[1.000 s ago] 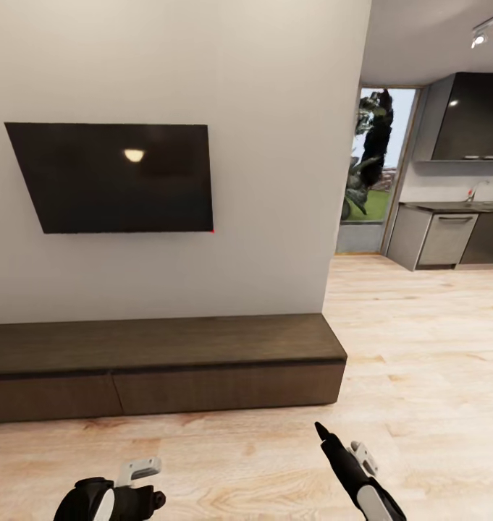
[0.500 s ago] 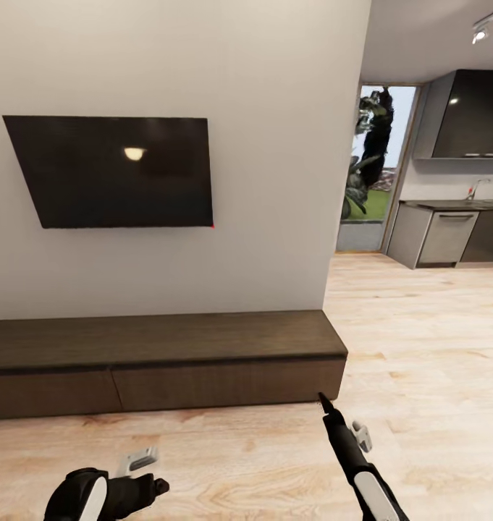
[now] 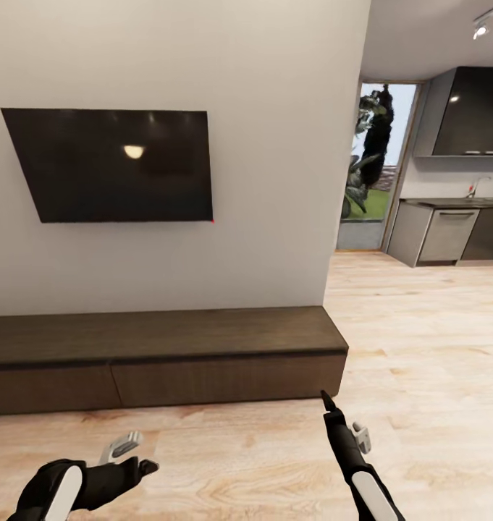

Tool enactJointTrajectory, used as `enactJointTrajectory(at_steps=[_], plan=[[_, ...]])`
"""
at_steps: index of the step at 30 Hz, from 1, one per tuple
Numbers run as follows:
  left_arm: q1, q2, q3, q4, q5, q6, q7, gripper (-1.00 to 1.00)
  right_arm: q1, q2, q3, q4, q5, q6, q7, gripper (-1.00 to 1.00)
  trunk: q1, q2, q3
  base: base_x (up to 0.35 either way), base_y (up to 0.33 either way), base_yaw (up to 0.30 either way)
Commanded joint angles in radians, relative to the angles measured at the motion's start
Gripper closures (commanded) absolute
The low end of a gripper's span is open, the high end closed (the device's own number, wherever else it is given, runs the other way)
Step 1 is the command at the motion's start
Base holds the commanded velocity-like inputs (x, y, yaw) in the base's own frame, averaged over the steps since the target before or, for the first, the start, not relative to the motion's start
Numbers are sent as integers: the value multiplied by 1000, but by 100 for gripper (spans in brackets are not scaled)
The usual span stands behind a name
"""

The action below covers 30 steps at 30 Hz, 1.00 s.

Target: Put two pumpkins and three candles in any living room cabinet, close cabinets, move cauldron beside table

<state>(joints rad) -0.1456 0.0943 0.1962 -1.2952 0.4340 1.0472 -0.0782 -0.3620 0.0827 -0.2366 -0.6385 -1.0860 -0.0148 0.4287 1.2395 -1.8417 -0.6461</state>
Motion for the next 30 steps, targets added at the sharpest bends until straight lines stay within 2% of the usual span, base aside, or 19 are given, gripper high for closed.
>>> enactJointTrajectory(at_steps=[1, 2, 3, 4, 5, 7, 8, 13, 17, 22, 25, 30], plan=[[0, 14, -1, 0, 31, 0, 0, -100, 0, 1, 0, 0, -2, 1, 2, -100, 4, -7, -3, 0, 0, 0], [0, 21, -1, 1, 46, 0, 0, -100, 0, 1, 0, 0, -3, 2, 5, -100, 8, -14, -6, 0, 0, 0], [0, 35, -1, 4, 76, 0, 0, -100, 1, 2, 1, 0, -8, 3, 15, -100, 12, -21, -9, 0, 0, 0], [0, 47, -3, 8, 107, 0, 0, -100, 1, 2, 2, 1, -16, 5, 35, -100, 15, -28, -13, 0, 0, 0], [0, 56, -6, 13, 153, 0, 0, -100, 1, 3, 3, 1, -31, 7, 75, -100, 19, -35, -16, 0, 0, 0], [0, 64, -10, 16, 207, 0, 0, -100, 1, 3, 5, 5, -43, 8, 138, -100, 27, -49, -22, 0, 0, 0], [0, 66, -11, 17, 218, 0, 0, -100, 1, 3, 6, 11, -45, 8, 151, -100, 31, -56, -25, 0, 0, 0], [0, 66, -20, 19, 236, 0, 0, -100, 0, 2, 9, 63, -46, 7, 167, -100, 50, -91, -41, 0, 0, 0], [0, 66, -39, 20, 239, 0, -1, -100, 0, -2, 7, 72, -47, 5, 173, -100, 65, -119, -53, 0, 0, 0], [0, 65, -44, 20, 239, 0, -6, -100, 0, -5, 1, 75, -52, 8, 176, -100, 84, -154, -69, 0, 0, 0], [1, 65, -45, 20, 239, 0, -46, -100, 0, -6, -5, 78, -56, 10, 176, -100, 96, -175, -78, 0, 0, 0], [0, 66, -47, 20, 239, 0, -93, -100, 0, -10, -22, 81, -101, 10, 177, -100, 115, -210, -94, 0, 0, 0]])
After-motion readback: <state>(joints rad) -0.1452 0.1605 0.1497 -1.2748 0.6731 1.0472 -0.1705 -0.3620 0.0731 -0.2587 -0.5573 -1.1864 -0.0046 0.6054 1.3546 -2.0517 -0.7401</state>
